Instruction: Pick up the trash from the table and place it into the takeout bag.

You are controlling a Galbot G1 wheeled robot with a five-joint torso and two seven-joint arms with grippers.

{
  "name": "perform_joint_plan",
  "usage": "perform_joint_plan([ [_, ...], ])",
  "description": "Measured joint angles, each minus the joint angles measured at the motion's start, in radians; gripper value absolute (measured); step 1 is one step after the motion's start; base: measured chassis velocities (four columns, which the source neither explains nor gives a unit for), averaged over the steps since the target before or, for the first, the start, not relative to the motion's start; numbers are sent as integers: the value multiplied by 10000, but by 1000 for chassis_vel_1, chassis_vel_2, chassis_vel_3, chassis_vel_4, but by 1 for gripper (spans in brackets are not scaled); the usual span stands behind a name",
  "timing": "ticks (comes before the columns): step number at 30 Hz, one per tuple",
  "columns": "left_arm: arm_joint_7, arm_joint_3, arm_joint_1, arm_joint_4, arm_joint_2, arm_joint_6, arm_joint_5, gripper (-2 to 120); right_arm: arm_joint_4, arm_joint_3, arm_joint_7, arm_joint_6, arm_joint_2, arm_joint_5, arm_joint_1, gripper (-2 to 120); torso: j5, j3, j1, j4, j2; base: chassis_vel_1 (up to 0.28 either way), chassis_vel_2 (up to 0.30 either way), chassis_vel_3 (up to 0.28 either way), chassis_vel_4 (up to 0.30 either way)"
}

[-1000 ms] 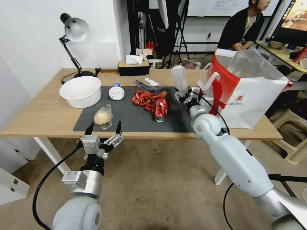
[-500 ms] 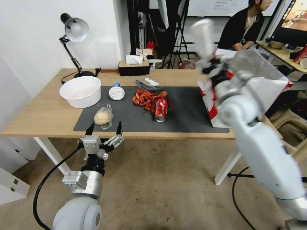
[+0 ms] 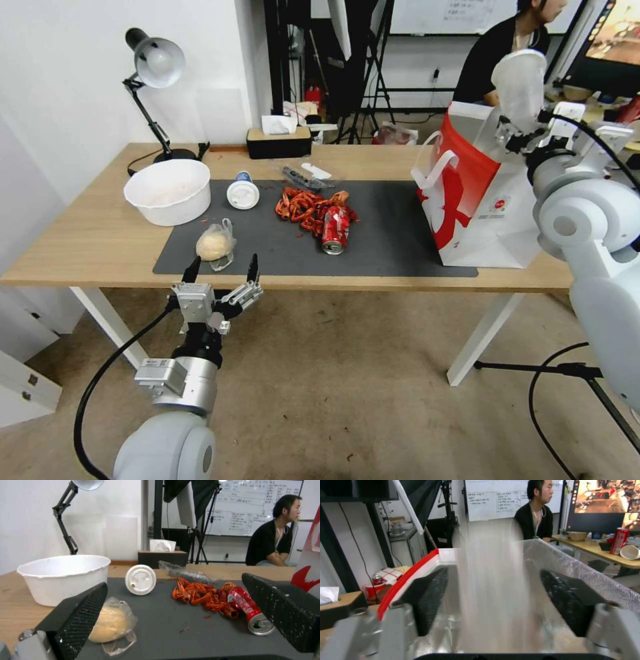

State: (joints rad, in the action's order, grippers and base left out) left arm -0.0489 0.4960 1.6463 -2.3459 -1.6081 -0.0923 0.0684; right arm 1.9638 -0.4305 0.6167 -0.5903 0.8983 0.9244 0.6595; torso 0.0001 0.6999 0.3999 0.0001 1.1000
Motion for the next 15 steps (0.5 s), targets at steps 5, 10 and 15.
perform_joint_plan([
  [5, 0, 21, 19, -29, 0, 2, 2, 100, 76, -16, 5, 12, -4, 124, -18, 91, 0, 0, 0, 0, 0, 0, 0, 0, 0],
  [10, 5, 37, 24, -32, 0, 3, 16, 100, 322, -128, -789, 1501, -36, 607, 152, 100, -1, 0, 2, 0, 0, 0, 0, 0, 0],
  [15, 26, 63, 35, -9, 0, 50, 57, 100, 1046, -314, -2361, 3673, -49, 524, 1166, 100, -2, 0, 2, -1, 0, 0, 0, 0, 0],
])
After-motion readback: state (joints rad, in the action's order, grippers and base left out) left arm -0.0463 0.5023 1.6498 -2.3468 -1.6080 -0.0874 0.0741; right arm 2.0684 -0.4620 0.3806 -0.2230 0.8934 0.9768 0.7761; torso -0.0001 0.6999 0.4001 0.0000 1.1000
